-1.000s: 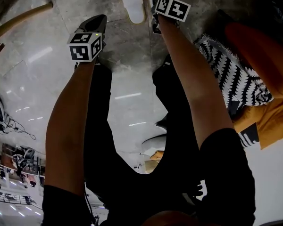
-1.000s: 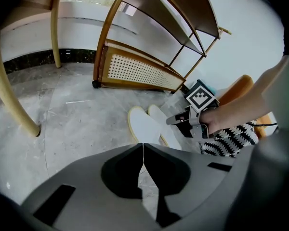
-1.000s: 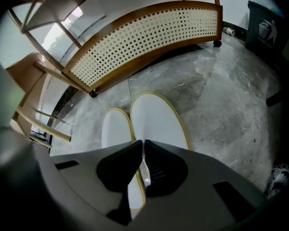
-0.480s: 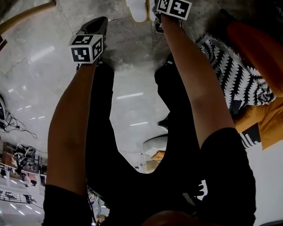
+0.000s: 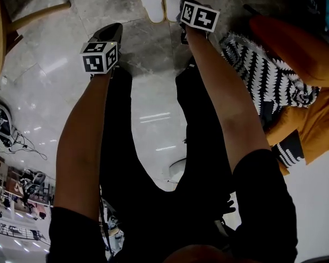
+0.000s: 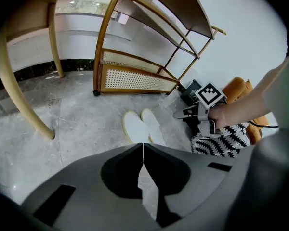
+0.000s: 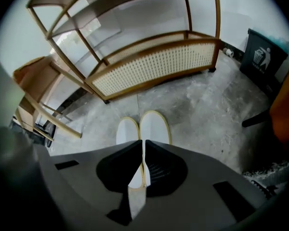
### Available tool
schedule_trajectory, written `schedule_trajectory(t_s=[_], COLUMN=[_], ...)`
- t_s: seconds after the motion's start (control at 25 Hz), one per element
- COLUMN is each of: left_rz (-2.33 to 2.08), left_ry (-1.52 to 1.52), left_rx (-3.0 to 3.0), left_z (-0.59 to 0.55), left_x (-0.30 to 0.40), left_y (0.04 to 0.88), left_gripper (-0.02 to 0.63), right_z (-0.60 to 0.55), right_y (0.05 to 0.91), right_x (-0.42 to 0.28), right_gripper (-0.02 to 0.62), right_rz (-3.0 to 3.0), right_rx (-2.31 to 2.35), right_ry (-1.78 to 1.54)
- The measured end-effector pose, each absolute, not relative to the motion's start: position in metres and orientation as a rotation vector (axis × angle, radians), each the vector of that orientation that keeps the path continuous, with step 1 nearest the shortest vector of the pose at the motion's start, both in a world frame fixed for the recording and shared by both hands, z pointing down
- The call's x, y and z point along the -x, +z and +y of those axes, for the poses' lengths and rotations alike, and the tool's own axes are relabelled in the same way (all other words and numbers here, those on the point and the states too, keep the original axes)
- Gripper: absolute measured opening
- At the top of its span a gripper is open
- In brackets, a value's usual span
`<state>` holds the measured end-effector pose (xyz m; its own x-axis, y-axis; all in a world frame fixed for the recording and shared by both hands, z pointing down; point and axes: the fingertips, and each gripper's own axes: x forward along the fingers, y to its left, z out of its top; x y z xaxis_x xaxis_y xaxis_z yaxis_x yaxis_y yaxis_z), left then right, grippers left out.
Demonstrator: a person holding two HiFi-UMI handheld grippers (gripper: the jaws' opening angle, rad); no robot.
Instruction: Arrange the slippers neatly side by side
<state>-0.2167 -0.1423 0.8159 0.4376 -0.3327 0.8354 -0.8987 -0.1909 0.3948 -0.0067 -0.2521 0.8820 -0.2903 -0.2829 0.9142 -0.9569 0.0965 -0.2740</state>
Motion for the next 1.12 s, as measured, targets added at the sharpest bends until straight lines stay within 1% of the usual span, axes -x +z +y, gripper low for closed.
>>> schedule_trajectory(t_s=[0.08, 0.28, 0.44, 0.56, 0.72, 0.96, 1.12], left_rz=[-1.074, -1.099, -1.128, -1.133, -1.150, -1.276, -1.408], left_ry=[0.759, 0.740, 0.728, 0.791, 0.825, 0.722, 0.499], left_rx=[-1.763, -1.818, -1.814, -1.818, -1.889, -1.967, -2.002], left_z=[-0.150, -0.170, -0.162, -0.153, -0.156, -0.158, -0.158], left_x=[0.211, 0.186, 0.166, 0.159, 0.130, 0.091, 0.075], left_y=[0.785, 0.680, 0.583, 0.516, 0.431, 0.308, 0.221], left_gripper=[0.018, 0.018, 0.018, 0.018, 0.018, 0.018, 0.018], right_z=[-0.259, -0.252, -0.235, -0.223, -0.220, -0.212, -0.205], right_y=[0.837, 0.720, 0.608, 0.519, 0.407, 0.278, 0.196], right_x=[0.000, -0.021, -0.042, -0.057, -0.078, -0.091, -0.082], right_gripper=[0.037, 0.034, 0.032, 0.032, 0.031, 0.031, 0.032], right_rz=[-1.776, -1.870, -1.898, -1.924, -2.056, -2.216, -2.414], right_rx=[-1.255, -1.234, -1.242, -1.271, -1.280, -1.286, -1.215], right_ry=[1.184, 1.124, 1.147, 1.140, 1.114, 1.127, 1.069])
